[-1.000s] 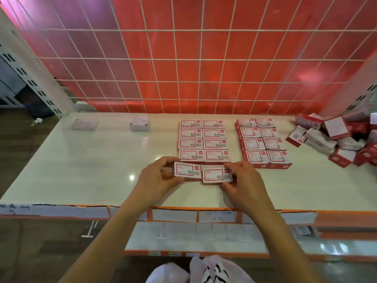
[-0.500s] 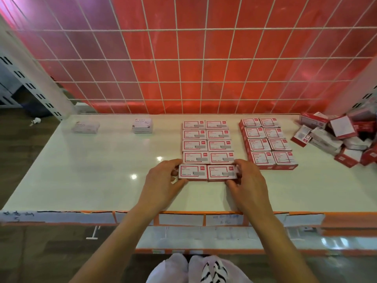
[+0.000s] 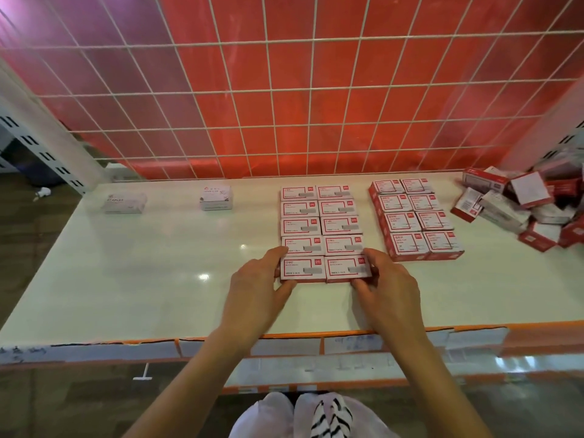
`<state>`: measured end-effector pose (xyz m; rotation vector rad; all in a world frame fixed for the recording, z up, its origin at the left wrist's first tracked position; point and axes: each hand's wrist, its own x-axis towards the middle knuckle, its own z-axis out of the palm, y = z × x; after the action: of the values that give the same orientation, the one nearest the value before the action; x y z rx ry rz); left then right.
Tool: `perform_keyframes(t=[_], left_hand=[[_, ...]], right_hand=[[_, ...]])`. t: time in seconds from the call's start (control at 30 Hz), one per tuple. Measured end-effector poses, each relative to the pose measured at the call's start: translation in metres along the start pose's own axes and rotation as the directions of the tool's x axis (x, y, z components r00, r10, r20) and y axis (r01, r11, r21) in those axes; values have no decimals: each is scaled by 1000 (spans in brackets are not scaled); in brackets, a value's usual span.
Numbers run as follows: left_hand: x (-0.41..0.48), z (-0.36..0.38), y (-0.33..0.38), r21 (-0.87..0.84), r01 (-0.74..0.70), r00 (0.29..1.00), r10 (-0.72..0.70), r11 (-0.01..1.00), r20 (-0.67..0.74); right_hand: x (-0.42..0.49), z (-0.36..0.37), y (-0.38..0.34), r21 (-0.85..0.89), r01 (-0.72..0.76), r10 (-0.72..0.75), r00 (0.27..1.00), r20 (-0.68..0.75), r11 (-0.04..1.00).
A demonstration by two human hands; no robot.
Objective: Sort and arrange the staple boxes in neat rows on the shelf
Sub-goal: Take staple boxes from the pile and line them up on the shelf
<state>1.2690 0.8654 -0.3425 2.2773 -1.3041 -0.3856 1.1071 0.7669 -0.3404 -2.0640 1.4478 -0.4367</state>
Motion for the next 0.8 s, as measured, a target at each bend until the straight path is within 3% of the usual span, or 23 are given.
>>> perform_keyframes(t=[0.3,0.4,0.47,0.5,0.57,0.63,0.7,0.8], left_hand=[[-2,3,2,33,34,999,-34,999,12],[1,-3,5,-21,35,999,-35,999,12],[5,-7,7,-151,117,993,-112,982,42],[9,-8,8,-296,208,978,-194,932,76],[21,-8,13,-589,375,926,-323,716,197],[31,-6,16,-727,433,896,-344,532,282],[38,-5,19,-775,427,896,-332,465,295],[43,-3,24,-791,397,914,-284,466,291]], right_hand=[[1,-2,1,46,11,-13,999,34,999],[2,-3,0,75,44,-47,998,31,996],[4,-5,-4,115,55,-59,998,29,992],[6,-7,-7,148,44,-50,998,36,988],[13,-11,-14,216,-5,-10,998,65,976],[21,-16,-21,259,-29,6,996,90,966],[30,-18,-27,275,-47,17,994,108,960],[42,-17,-31,279,-97,61,989,137,955]])
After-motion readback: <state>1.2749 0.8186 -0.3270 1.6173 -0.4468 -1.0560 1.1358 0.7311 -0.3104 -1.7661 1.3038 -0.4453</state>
